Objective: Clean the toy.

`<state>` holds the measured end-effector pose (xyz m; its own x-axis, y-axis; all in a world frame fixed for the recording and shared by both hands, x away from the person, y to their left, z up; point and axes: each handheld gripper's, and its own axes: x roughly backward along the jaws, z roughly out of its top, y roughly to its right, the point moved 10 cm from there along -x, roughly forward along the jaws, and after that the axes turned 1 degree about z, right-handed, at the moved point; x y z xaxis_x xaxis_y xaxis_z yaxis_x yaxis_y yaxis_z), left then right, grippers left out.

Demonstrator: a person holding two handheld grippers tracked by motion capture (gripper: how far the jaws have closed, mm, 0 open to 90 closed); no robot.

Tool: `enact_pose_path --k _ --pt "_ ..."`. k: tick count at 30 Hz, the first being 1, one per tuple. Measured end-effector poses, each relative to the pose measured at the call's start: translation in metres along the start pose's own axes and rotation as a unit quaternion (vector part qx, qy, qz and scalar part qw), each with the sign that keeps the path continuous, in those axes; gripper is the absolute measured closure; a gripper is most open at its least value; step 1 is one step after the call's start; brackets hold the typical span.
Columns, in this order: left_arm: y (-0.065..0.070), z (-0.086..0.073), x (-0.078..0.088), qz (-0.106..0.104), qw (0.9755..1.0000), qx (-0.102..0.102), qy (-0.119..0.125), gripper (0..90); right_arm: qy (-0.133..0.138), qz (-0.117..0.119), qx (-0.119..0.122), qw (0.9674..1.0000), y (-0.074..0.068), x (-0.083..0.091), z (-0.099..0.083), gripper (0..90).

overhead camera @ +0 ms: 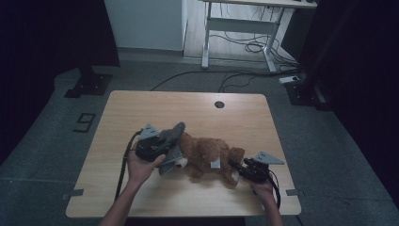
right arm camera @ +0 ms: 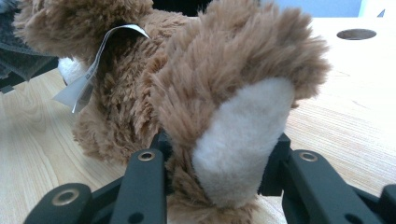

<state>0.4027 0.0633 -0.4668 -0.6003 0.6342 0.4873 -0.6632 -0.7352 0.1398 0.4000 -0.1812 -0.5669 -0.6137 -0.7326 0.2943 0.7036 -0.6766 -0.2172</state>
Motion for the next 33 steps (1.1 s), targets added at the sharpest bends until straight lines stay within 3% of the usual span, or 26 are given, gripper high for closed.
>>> enact_pose_path --k 4,7,10,11,12,15,20,23,25,30,33 --pt "0.022 0.000 -0.032 -0.005 0.9993 -0.025 -0.027 76.8 0.002 -0.001 -0.002 1.0000 0.000 0.000 0.000 62.3" --pt "0.019 -0.014 -0.057 0.006 0.9979 -0.027 -0.059 76.7 0.003 -0.002 -0.002 1.0000 0.001 0.000 0.001 62.3" --pt "0.010 -0.025 -0.067 0.013 0.9979 -0.022 -0.060 76.9 0.007 0.001 -0.005 1.0000 0.000 0.000 0.002 62.1" --pt "0.007 -0.027 -0.064 -0.002 0.9985 -0.003 -0.055 77.3 0.007 0.002 -0.003 1.0000 0.000 -0.001 0.002 62.1" --pt "0.005 -0.027 -0.060 -0.001 0.9986 -0.002 -0.054 77.5 0.006 0.003 -0.002 1.0000 -0.001 -0.001 0.002 62.1" --pt "0.004 -0.031 -0.052 0.011 0.9986 -0.021 -0.047 77.5 0.005 0.006 -0.005 1.0000 -0.001 -0.002 0.002 62.1" --pt "0.000 -0.046 -0.038 0.019 0.9991 -0.025 -0.027 77.7 0.006 0.010 -0.009 0.9999 -0.002 -0.001 0.002 61.9" --pt "-0.007 -0.054 -0.029 0.013 0.9997 -0.008 -0.020 77.7 0.006 0.011 -0.013 0.9998 -0.001 -0.002 0.002 61.9" --pt "-0.014 -0.058 -0.022 0.007 0.9998 0.015 -0.014 77.7 0.007 0.011 -0.014 0.9998 0.000 -0.002 0.002 61.9" --pt "-0.039 -0.070 -0.006 0.040 0.9984 0.038 -0.010 77.3 0.005 0.008 -0.016 0.9998 0.001 -0.003 0.002 61.9" --pt "-0.060 -0.080 -0.004 0.054 0.9960 0.069 -0.018 77.2 0.005 0.008 -0.016 0.9998 0.001 -0.003 0.002 62.3"
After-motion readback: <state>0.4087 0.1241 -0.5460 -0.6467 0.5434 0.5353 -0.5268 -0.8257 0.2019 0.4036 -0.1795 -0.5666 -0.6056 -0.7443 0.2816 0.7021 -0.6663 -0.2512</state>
